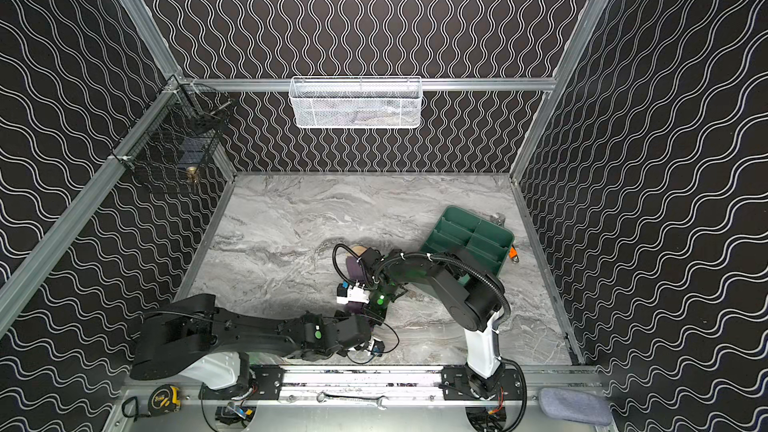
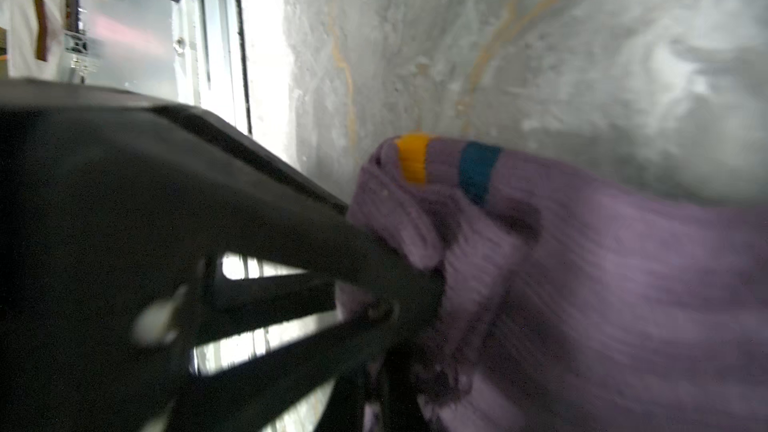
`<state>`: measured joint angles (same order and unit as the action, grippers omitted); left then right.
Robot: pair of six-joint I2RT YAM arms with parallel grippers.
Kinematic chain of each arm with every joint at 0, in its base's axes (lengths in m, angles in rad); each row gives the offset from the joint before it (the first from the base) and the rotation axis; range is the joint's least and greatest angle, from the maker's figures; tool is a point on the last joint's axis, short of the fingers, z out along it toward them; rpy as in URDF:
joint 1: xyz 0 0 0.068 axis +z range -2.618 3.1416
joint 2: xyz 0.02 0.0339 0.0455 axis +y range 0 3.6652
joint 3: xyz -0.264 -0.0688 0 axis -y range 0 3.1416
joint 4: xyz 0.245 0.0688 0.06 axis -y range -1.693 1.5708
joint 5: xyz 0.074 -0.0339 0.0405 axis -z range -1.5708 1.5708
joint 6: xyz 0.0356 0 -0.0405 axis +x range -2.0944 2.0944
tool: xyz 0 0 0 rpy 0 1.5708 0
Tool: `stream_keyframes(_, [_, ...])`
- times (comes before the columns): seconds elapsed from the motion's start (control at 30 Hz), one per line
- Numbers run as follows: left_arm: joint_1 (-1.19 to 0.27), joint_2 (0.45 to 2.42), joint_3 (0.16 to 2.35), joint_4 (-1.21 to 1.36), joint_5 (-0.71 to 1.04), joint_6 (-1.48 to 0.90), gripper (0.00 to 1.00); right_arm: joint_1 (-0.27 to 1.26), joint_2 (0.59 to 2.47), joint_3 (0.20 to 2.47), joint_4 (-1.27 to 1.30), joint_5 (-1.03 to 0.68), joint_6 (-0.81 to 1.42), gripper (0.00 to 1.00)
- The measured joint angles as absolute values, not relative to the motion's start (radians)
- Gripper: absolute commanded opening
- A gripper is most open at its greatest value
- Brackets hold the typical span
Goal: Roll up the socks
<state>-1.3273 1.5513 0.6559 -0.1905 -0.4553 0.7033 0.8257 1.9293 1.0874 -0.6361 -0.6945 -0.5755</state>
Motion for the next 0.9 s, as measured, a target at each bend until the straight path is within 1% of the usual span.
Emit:
stream_keyframes(0.03, [-1.324,1.558,0.666,-0.199,-0.453,0.702,0.05,0.826,1.920,1.082,-0.631,-0.682,-0.575,0.13])
stream_keyframes(0.07, [-1.319,1.562,0.677,-0.208,-0.447,0.696,0.04,0.827,1.906,1.074,-0.621,-0.665,-0.571,0.16])
stream_keyframes(0.13, [-1.305,1.569,0.704,-0.233,-0.425,0.682,0.03,0.829,1.858,1.050,-0.596,-0.611,-0.559,0.34])
stream_keyframes(0.17, [-1.294,1.569,0.718,-0.256,-0.396,0.674,0.03,0.830,1.824,1.034,-0.577,-0.580,-0.558,0.40])
stream_keyframes(0.27, [-1.252,1.568,0.779,-0.360,-0.284,0.645,0.03,0.829,1.707,0.964,-0.484,-0.481,-0.556,0.50])
stream_keyframes(0.3, [-1.231,1.568,0.807,-0.411,-0.234,0.630,0.03,0.828,1.663,0.937,-0.453,-0.450,-0.550,0.52])
stream_keyframes(0.43, [-1.149,1.568,0.889,-0.541,-0.084,0.586,0.05,0.817,1.481,0.850,-0.317,-0.307,-0.536,0.55])
stream_keyframes(0.63, [-1.050,1.623,0.984,-0.703,0.106,0.540,0.08,0.726,1.181,0.775,-0.069,-0.010,-0.445,0.58])
stream_keyframes(0.67, [-1.029,1.645,1.004,-0.725,0.130,0.526,0.08,0.713,1.128,0.765,-0.026,0.044,-0.419,0.61])
stream_keyframes(0.7, [-1.009,1.668,1.023,-0.743,0.165,0.523,0.09,0.707,1.075,0.754,0.018,0.097,-0.390,0.67])
stream_keyframes(0.73, [-0.992,1.692,1.040,-0.760,0.191,0.517,0.09,0.706,1.028,0.743,0.051,0.131,-0.369,0.69])
stream_keyframes(0.77, [-0.972,1.718,1.059,-0.776,0.223,0.506,0.09,0.706,0.970,0.727,0.076,0.157,-0.360,0.69])
stream_keyframes(0.83, [-0.931,1.774,1.095,-0.805,0.283,0.492,0.09,0.706,0.874,0.694,0.115,0.193,-0.350,0.63])
stream_keyframes(0.9, [-0.896,1.828,1.132,-0.836,0.343,0.474,0.09,0.705,0.774,0.655,0.136,0.193,-0.353,0.57])
